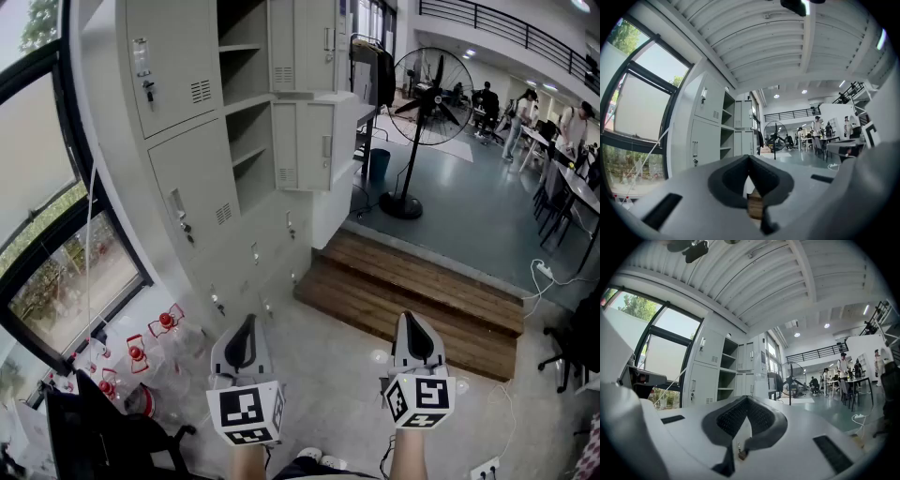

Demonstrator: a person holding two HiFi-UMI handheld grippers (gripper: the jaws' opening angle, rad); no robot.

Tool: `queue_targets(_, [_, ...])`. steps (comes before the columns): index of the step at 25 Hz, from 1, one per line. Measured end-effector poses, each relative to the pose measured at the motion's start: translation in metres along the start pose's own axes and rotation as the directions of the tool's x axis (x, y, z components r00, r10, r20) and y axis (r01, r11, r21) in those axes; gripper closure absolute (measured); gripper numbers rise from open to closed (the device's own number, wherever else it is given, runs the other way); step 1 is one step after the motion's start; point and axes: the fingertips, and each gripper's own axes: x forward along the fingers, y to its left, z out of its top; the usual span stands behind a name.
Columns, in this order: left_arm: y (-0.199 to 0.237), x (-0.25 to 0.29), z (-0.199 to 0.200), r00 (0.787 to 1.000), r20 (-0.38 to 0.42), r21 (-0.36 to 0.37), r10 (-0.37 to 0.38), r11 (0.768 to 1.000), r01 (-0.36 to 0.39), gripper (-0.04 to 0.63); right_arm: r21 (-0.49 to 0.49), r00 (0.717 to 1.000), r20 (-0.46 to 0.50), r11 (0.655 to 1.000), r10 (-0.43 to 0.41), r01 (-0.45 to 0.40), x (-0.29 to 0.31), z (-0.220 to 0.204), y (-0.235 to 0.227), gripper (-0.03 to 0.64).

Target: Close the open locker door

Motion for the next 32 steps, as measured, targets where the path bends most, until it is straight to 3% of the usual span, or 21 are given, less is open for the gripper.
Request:
queue_targets(18, [-0.01, -0.005, 0.002, 1.0, -0.004, 0.013, 0.015, 1.0, -0.015, 0.594, 0.039, 1.0, 0.003, 0.999, 0.024, -0.024, -0.004, -0.003, -0.006, 0.597])
queue_targets(25, [-0.02, -0.011, -0.002, 0.999, -0.009, 0.016, 0.045, 0.999, -0.045, 0.594, 0.002, 0.999, -0.013, 0.999, 0.047, -0.047, -0.007, -0.007, -0.013, 0.59])
queue_targets(26, [-0.023, -0.013, -0.003, 0.999, -0.01, 0.016, 0.048, 0.999, -0.048, 0.594, 0.01, 0.998, -0.014, 0.998, 0.062, -0.062, -0.008, -0.008, -0.014, 0.558])
queue_targets(27, [-0.025, -0.014, -0.004, 0.999, -0.012, 0.016, 0.052, 0.999, -0.052, 0.594, 0.017, 0.997, -0.014, 0.997, 0.081, -0.081, -0.008, -0.008, -0.013, 0.459])
queue_targets(28, [-0.027, -0.016, -0.006, 0.998, -0.014, 0.016, 0.056, 0.998, -0.056, 0.594, 0.02, 0.995, -0.014, 0.995, 0.097, -0.096, -0.009, -0.009, -0.013, 0.42])
queue_targets(32, [-0.032, -0.022, -0.011, 0.997, -0.023, 0.014, 0.068, 0.998, -0.067, 0.594, 0.006, 0.993, -0.016, 0.993, 0.117, -0.117, -0.012, -0.012, -0.015, 0.399])
